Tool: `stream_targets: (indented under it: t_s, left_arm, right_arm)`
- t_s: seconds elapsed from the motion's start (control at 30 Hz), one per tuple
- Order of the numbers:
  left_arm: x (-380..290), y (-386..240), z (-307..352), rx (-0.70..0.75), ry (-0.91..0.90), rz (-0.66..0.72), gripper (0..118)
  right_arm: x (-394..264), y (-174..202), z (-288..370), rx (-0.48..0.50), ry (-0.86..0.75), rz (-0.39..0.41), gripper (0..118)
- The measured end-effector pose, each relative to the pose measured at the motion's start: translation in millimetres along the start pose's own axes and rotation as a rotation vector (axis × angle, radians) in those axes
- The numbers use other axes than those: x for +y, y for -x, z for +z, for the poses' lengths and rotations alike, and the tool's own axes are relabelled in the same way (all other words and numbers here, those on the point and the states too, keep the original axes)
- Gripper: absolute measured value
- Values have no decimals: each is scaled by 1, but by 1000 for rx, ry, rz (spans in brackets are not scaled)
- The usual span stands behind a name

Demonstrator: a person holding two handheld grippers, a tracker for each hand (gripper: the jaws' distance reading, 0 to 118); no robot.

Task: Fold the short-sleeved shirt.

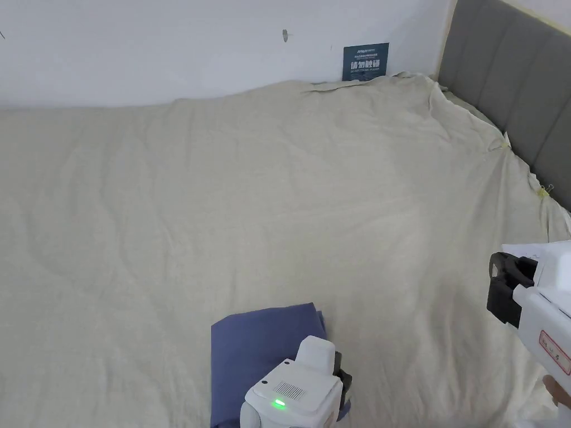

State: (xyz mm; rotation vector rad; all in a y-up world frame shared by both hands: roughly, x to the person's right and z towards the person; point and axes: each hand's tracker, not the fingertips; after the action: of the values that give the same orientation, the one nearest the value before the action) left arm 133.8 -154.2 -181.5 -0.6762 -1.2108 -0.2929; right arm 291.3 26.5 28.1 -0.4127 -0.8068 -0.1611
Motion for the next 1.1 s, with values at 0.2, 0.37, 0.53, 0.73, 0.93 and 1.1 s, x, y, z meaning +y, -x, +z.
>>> stream_targets:
  t_s: [0.2,0.37,0.53,0.73,0.93,1.1]
  left_arm:
    - [38,4,41,-13,-166,12,0]
    - [80,19,79,38,-315,-12,0]
    - [113,42,116,137,-449,-45,0]
    - [128,80,153,284,-550,-30,0]
    - [121,120,183,432,-603,5,0]
    - [103,146,200,526,-615,36,0]
  right_arm:
    - [6,8,1,13,-17,11,1]
    - [15,23,2,43,-64,22,1]
    - [26,41,2,71,-123,28,1]
    - [31,61,0,90,-196,48,1]
    - [30,76,-4,89,-271,61,1]
    - [26,87,-8,70,-335,70,1]
